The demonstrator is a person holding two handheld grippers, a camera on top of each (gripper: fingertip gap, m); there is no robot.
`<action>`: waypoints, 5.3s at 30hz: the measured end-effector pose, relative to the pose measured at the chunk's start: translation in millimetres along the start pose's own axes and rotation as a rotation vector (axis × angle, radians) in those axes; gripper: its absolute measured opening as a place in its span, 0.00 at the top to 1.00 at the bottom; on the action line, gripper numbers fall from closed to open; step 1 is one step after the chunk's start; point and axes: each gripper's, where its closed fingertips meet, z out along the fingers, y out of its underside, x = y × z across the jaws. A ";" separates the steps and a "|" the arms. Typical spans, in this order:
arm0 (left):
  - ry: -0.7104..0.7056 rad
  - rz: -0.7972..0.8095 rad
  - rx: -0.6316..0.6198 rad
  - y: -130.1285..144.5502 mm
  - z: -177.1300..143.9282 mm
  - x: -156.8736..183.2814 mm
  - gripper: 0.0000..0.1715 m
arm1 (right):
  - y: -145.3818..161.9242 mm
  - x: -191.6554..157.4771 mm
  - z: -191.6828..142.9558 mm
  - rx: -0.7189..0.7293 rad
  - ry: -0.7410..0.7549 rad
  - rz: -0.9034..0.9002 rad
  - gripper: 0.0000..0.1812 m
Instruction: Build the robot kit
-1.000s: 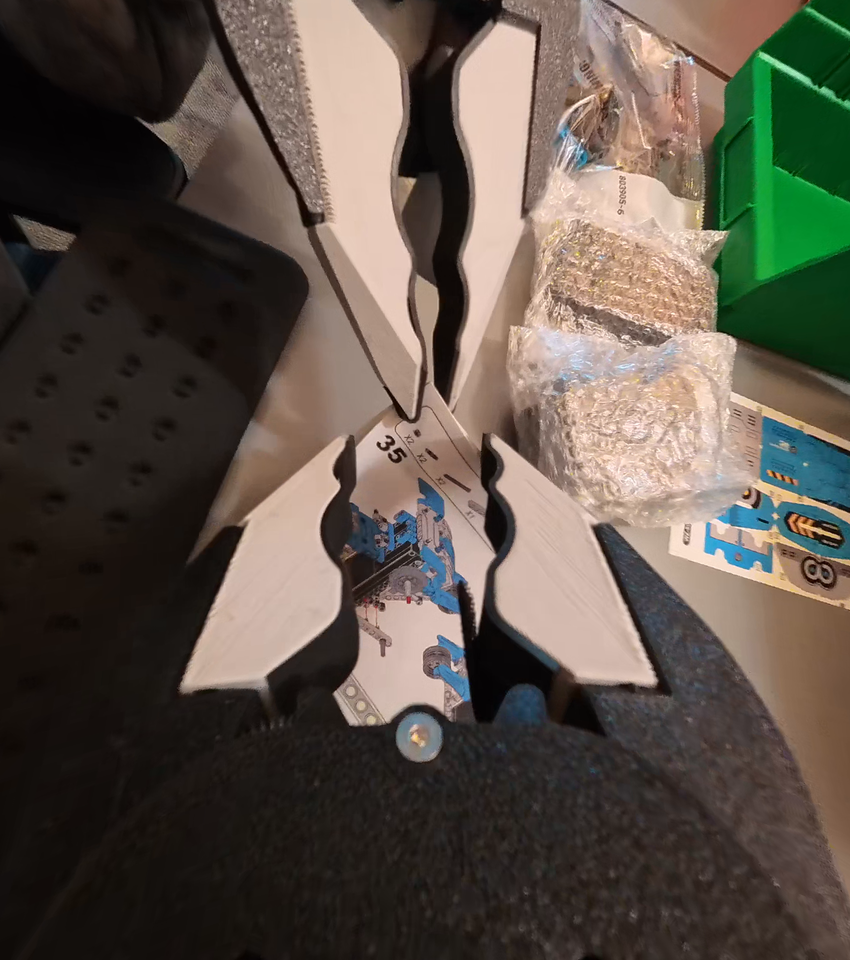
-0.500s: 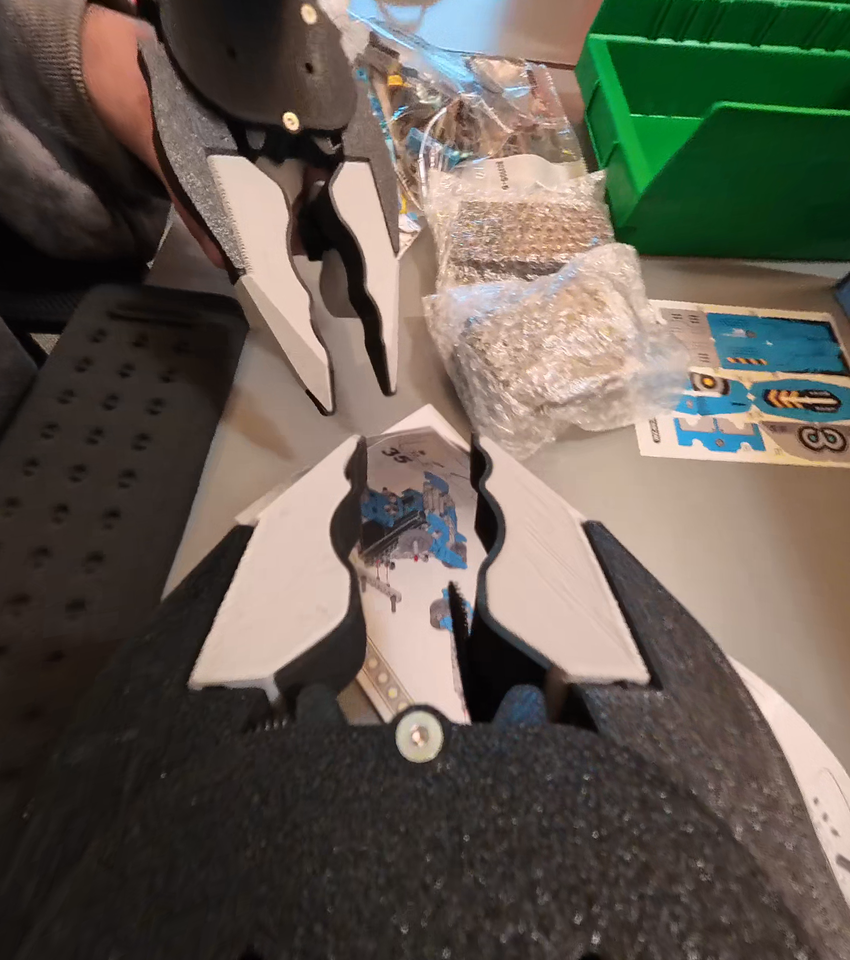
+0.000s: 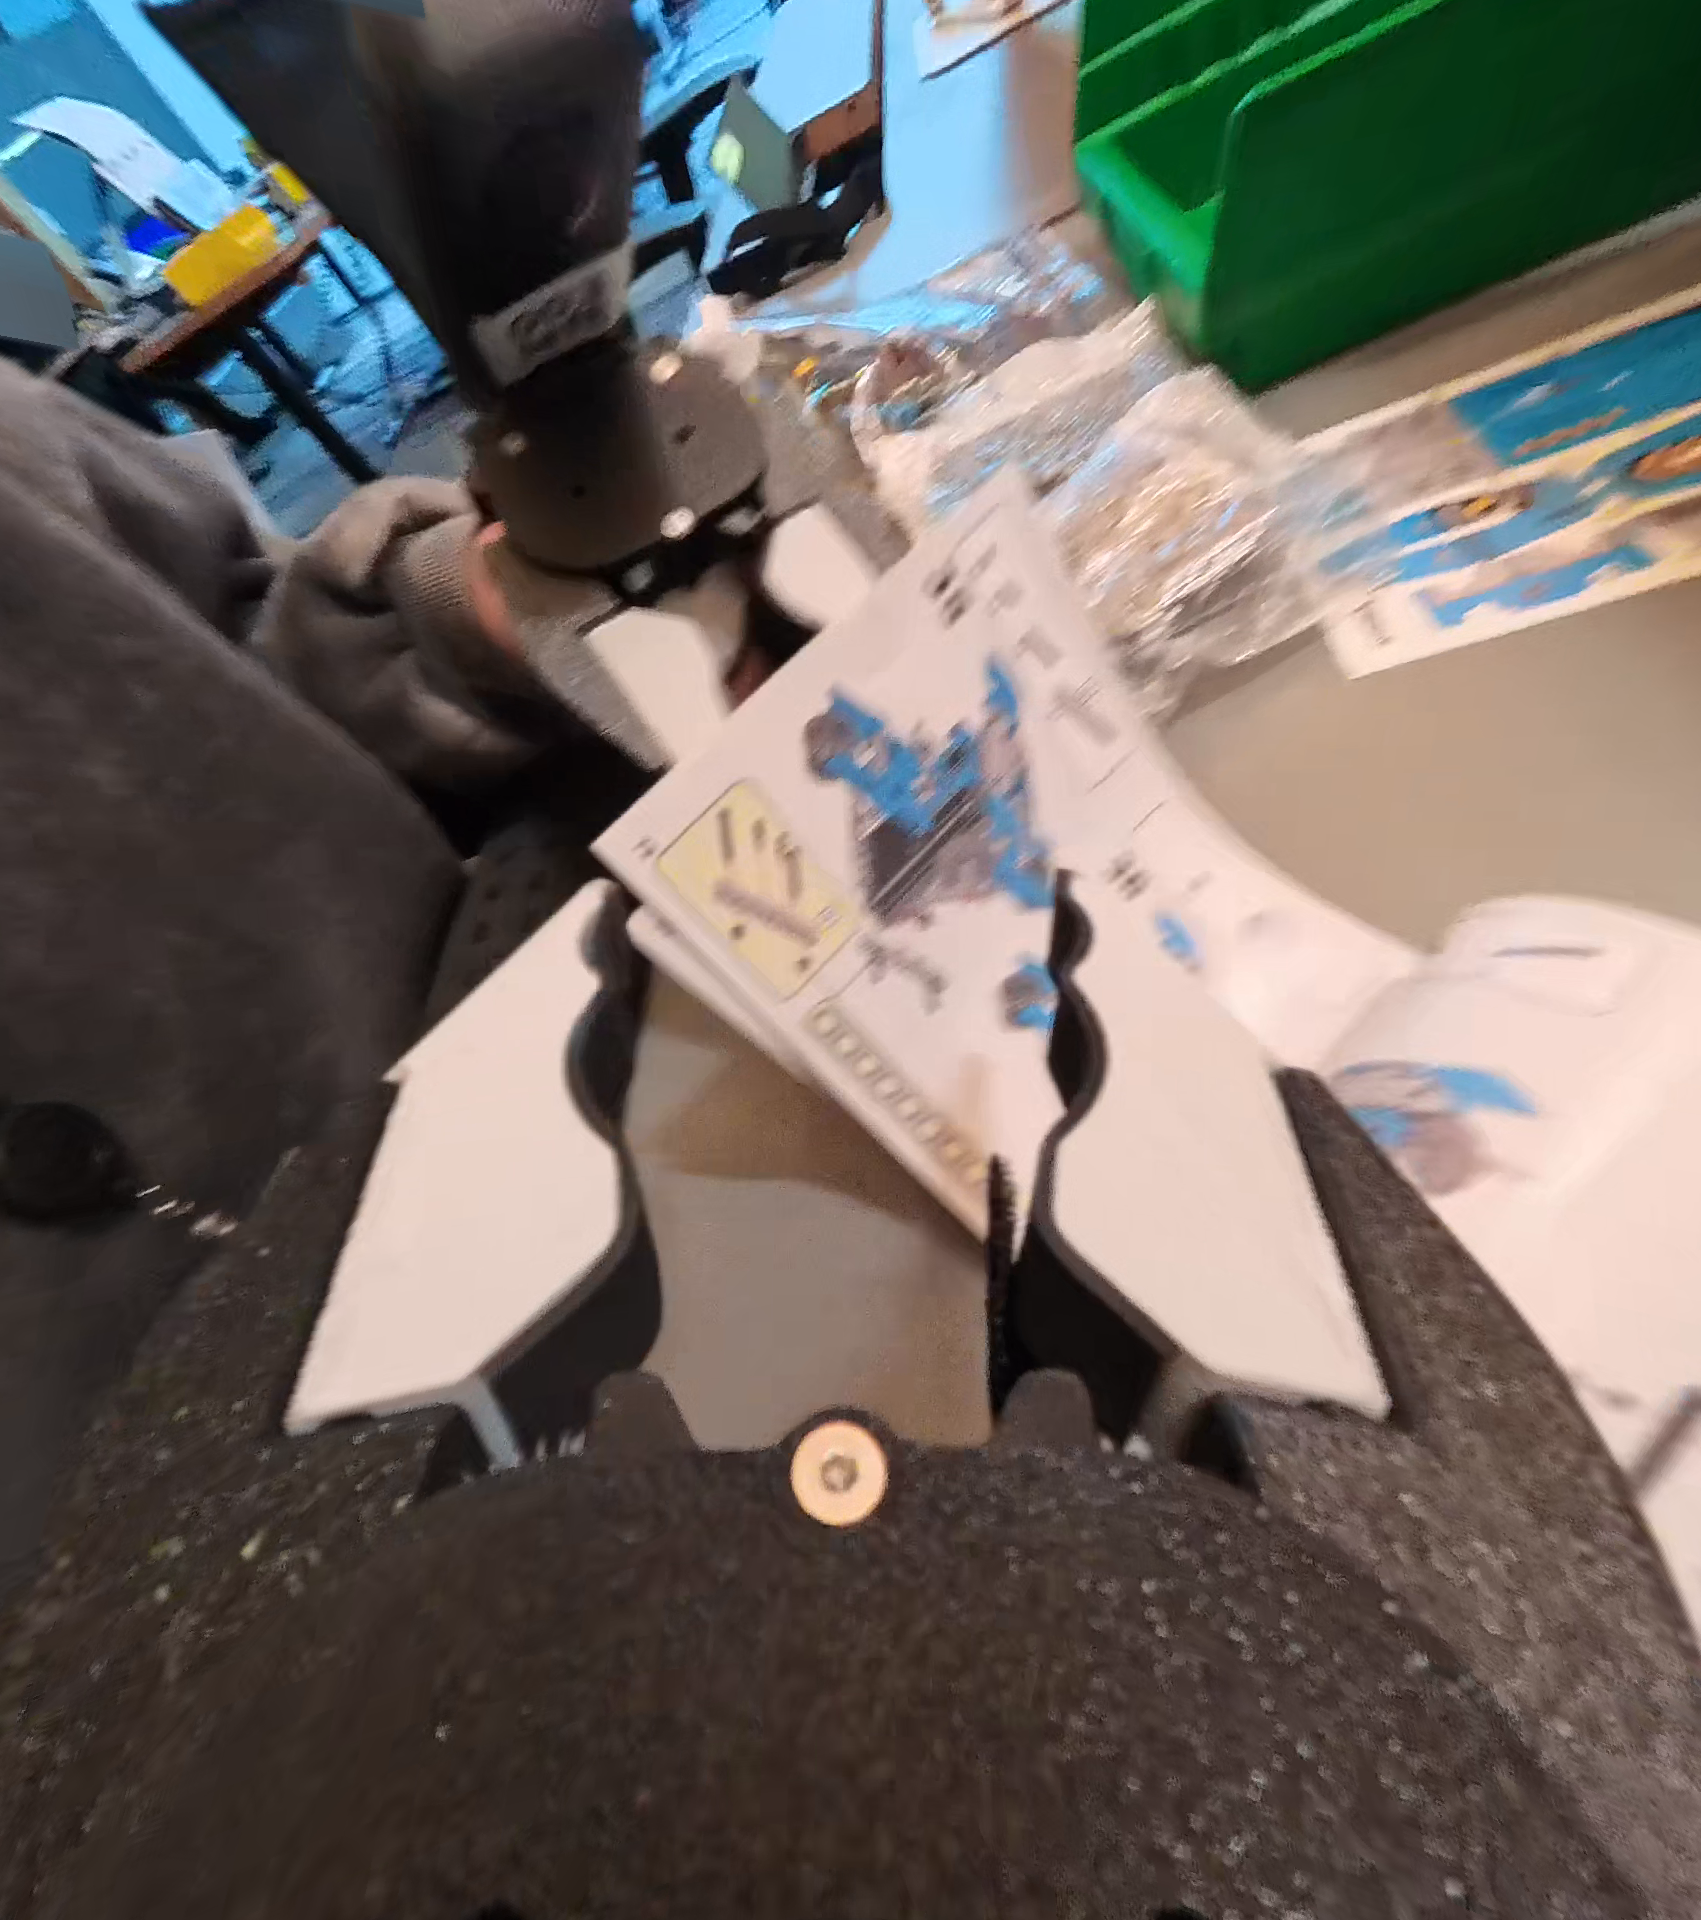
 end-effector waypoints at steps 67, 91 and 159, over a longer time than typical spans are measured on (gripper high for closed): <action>-0.185 -0.107 -0.177 74.9 -45.8 -18.7 0.69 | 46.3 56.3 21.7 -0.177 0.623 0.221 0.45; -0.117 -0.075 -0.162 41.3 -23.6 -44.3 0.62 | 72.4 30.9 -30.3 -0.115 0.471 0.033 0.63; 0.255 -0.489 0.029 -50.0 52.6 -38.5 0.92 | 46.8 81.8 -97.1 0.186 0.836 -0.070 0.59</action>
